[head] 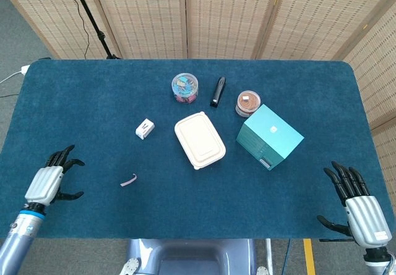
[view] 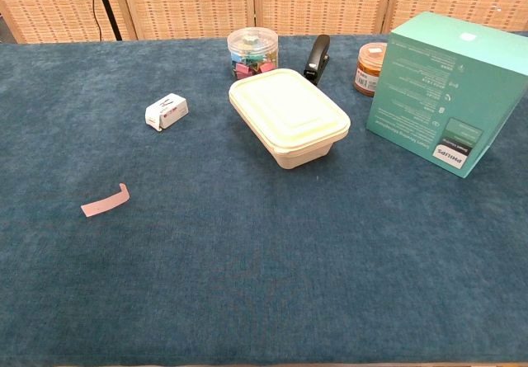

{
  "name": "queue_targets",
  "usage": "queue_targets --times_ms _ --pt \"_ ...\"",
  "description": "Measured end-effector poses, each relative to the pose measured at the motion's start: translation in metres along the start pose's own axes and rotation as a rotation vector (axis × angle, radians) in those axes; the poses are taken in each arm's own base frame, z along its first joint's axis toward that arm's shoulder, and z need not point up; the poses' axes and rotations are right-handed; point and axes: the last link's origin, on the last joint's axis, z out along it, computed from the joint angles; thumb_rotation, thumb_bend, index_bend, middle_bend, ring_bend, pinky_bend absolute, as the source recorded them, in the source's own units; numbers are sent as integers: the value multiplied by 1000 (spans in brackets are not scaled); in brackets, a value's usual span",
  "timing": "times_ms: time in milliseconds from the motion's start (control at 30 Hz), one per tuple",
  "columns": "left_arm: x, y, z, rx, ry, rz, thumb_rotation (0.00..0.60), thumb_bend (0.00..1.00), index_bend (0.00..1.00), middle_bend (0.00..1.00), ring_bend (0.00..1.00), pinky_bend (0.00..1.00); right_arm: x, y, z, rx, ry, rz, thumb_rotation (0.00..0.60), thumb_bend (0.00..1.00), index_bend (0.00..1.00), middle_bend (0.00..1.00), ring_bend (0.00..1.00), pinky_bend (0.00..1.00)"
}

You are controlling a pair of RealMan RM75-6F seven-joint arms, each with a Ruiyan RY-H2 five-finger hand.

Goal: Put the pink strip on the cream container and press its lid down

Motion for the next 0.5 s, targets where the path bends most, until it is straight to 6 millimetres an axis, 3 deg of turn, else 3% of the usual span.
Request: queue_targets --times_ms 233,500 --pt "-29 27 20 19 -61 -33 600 6 381 0 0 0 2 2 1 -2 -2 6 600 0 0 0 0 0" --pt "-48 50 31 53 -73 -55 600 108 438 0 0 0 1 3 2 -2 -14 13 600 0 0 0 0 0"
